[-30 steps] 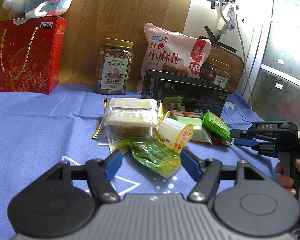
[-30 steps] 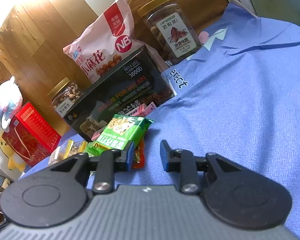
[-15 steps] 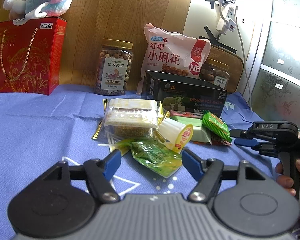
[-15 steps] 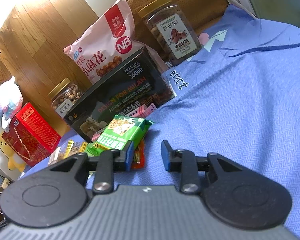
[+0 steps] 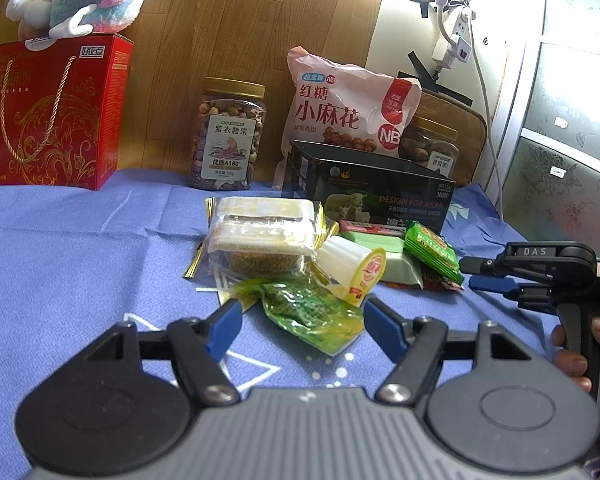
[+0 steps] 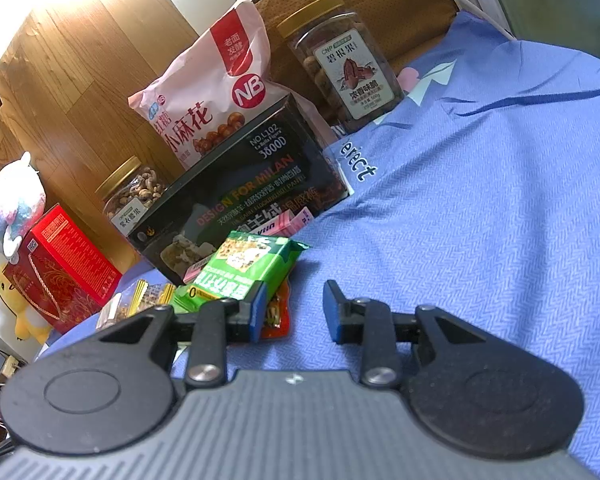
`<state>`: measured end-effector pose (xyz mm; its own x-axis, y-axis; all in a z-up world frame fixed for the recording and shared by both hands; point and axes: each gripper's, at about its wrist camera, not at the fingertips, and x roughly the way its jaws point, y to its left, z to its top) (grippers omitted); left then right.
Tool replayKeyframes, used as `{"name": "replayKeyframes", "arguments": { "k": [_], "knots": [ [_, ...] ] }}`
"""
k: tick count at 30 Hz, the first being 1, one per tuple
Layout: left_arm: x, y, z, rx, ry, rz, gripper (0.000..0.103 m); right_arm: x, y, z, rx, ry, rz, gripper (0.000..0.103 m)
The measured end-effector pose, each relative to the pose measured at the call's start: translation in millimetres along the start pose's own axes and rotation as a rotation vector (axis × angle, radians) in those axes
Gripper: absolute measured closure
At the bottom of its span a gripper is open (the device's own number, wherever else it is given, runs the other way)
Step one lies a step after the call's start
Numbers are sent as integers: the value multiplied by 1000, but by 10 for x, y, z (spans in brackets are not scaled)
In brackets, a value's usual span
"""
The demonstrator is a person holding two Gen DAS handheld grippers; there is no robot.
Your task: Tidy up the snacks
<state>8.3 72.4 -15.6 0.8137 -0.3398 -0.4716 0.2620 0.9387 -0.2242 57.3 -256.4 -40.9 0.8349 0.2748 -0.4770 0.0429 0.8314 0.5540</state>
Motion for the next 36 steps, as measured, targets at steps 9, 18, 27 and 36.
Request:
{"name": "replayKeyframes", "arguments": {
  "k": [9,18,27,36],
  "knots": [
    [1,-1,-1,0,1,-1,34,-3,1,0,-1,1,1,68],
    [2,-7,-2,0,1,0,34,-5,-2,4,-1,0,2,67],
    [5,-8,-4,0,2,0,34,-12,10,2,-10,-4,6,64],
    [10,-9,-4,1,3,0,34,-9,9,5,-12,-3,6,64]
  ]
}}
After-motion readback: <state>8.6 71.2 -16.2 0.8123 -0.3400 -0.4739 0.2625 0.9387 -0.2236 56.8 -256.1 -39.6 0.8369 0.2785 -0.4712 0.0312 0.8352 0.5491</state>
